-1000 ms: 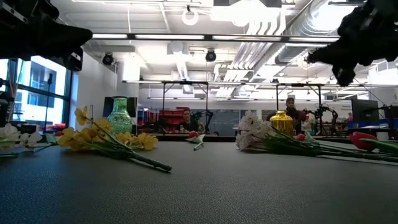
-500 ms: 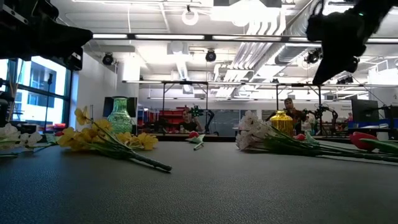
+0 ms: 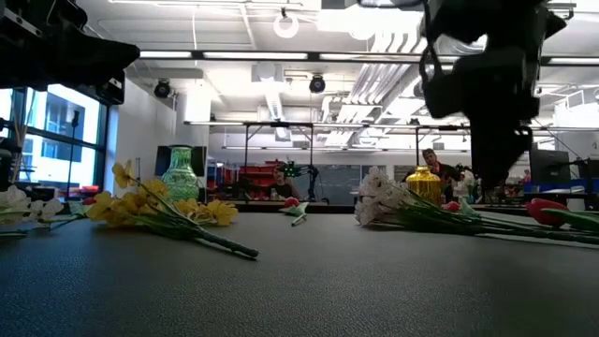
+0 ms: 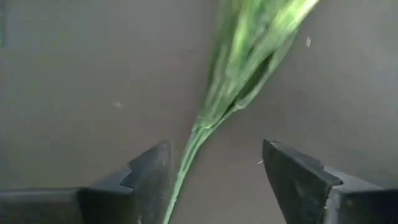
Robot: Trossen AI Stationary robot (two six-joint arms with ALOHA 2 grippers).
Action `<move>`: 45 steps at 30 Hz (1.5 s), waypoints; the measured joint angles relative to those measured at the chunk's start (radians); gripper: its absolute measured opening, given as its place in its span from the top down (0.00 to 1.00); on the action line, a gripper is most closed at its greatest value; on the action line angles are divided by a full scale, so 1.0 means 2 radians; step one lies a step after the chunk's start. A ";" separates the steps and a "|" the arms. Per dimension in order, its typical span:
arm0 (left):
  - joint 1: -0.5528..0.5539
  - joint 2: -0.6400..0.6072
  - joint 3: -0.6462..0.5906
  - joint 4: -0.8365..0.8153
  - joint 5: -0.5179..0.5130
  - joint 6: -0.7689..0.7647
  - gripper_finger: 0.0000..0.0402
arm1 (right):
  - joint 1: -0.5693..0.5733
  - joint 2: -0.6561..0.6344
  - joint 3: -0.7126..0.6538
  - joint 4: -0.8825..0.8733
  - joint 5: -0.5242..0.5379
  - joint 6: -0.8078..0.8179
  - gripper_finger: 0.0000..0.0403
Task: Sort flowers into vase by color
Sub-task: Put the white tulip into the yellow flower vase
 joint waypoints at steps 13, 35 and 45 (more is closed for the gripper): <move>0.000 0.022 0.000 0.010 0.000 -0.013 1.00 | 0.071 0.098 0.000 0.095 0.112 0.059 0.44; 0.000 0.027 0.000 0.019 0.001 -0.018 1.00 | 0.135 0.032 -0.020 0.204 0.365 0.045 0.99; 0.000 0.027 0.000 0.019 0.002 -0.018 1.00 | 0.034 -0.115 -0.227 0.786 0.362 -0.379 1.00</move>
